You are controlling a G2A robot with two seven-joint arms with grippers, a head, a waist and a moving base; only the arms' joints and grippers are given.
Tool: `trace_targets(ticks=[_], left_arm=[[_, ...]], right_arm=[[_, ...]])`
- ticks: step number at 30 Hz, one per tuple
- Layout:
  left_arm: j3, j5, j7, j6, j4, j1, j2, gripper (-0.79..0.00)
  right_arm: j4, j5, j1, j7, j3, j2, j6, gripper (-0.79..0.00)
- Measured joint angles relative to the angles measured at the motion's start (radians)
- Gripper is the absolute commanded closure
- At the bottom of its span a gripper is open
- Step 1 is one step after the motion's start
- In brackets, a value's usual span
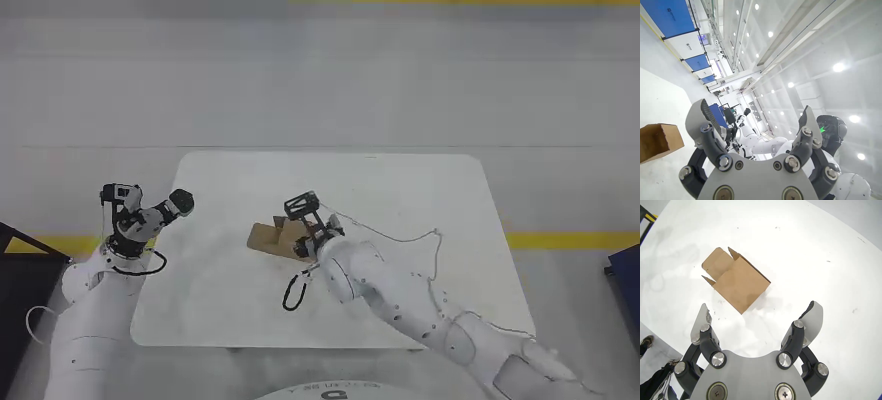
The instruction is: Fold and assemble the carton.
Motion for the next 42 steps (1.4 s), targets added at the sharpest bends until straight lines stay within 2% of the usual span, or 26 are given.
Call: trace_targets(ticks=[4,10,19,21,28,30,32,42], left_arm=[[0.000,0.000,0.000,0.000,0.000,0.000,0.000,-0.785],[0.000,0.000,0.000,0.000,0.000,0.000,0.000,-0.785],[0.000,0.000,0.000,0.000,0.000,0.000,0.000,-0.785],[0.000,0.000,0.000,0.000,0.000,0.000,0.000,-0.785],[0.000,0.000,0.000,0.000,0.000,0.000,0.000,-0.785],[0.000,0.000,0.000,0.000,0.000,0.000,0.000,-0.785],[0.000,0.000,0.000,0.000,0.000,0.000,0.000,-0.785],[0.000,0.000,0.000,0.000,0.000,0.000,0.000,-0.785]], right_arm=[[0.085,0.010,0.079,0.011,-0.085,-0.066,0.086,-0.785],[0.245,0.050,0.153,-0.018,-0.152,-0.150,0.132,-0.785],[0.405,0.044,0.210,0.011,-0.197,-0.238,0.181,-0.776],[0.415,0.039,0.212,0.015,-0.192,-0.246,0.188,-0.668],[0.413,0.012,0.196,0.036,-0.161,-0.257,0.183,-0.499],[0.402,0.006,0.189,0.037,-0.149,-0.257,0.176,-0.523],[0.387,0.002,0.179,0.032,-0.133,-0.256,0.167,-0.588],[0.392,-0.046,0.146,0.005,-0.090,-0.264,0.150,-0.622]])
